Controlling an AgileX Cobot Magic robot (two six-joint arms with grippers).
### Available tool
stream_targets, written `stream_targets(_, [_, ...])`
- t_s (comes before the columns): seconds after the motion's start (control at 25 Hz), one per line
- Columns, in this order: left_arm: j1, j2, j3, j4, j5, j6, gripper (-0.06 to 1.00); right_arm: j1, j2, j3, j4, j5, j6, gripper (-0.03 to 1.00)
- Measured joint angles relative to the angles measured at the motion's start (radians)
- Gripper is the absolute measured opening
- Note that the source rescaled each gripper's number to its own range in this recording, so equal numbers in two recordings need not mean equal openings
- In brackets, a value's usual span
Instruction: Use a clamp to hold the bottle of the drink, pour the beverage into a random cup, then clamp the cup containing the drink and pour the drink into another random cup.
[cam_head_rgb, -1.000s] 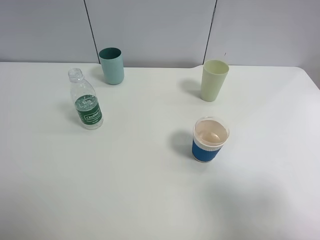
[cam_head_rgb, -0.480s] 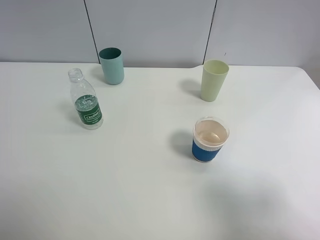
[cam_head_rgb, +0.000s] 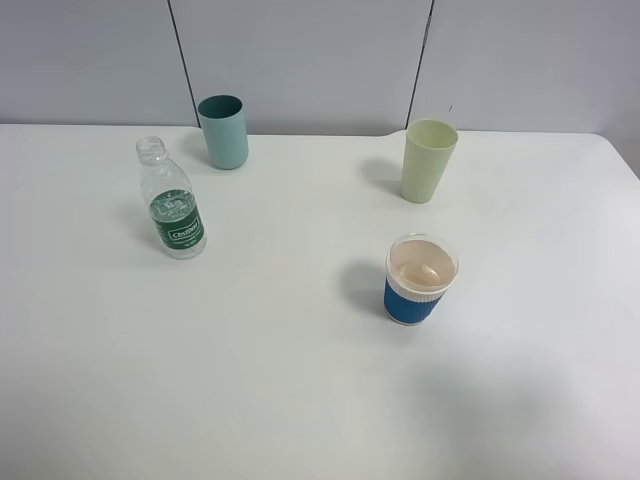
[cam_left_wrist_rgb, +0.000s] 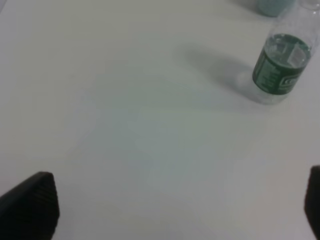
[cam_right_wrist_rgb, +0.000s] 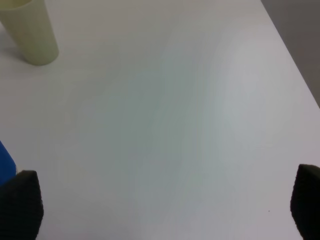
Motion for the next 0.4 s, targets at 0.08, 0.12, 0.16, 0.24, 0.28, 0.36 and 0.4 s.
stream_targets(0.08, [0.000,0.000,0.000,0.000,0.000,0.000,1.00,0.000,0.000,0.000,0.000,0.000,0.000,1.00])
stream_targets(0.12, [0.000,0.000,0.000,0.000,0.000,0.000,1.00,0.000,0.000,0.000,0.000,0.000,0.000,1.00])
stream_targets(0.16, [0.000,0.000,0.000,0.000,0.000,0.000,1.00,0.000,0.000,0.000,0.000,0.000,0.000,1.00])
stream_targets(0.24, [0.000,0.000,0.000,0.000,0.000,0.000,1.00,0.000,0.000,0.000,0.000,0.000,0.000,1.00])
stream_targets(0.28, [0.000,0.000,0.000,0.000,0.000,0.000,1.00,0.000,0.000,0.000,0.000,0.000,0.000,1.00])
stream_targets(0.36, [0.000,0.000,0.000,0.000,0.000,0.000,1.00,0.000,0.000,0.000,0.000,0.000,0.000,1.00])
stream_targets(0.4, [0.000,0.000,0.000,0.000,0.000,0.000,1.00,0.000,0.000,0.000,0.000,0.000,0.000,1.00])
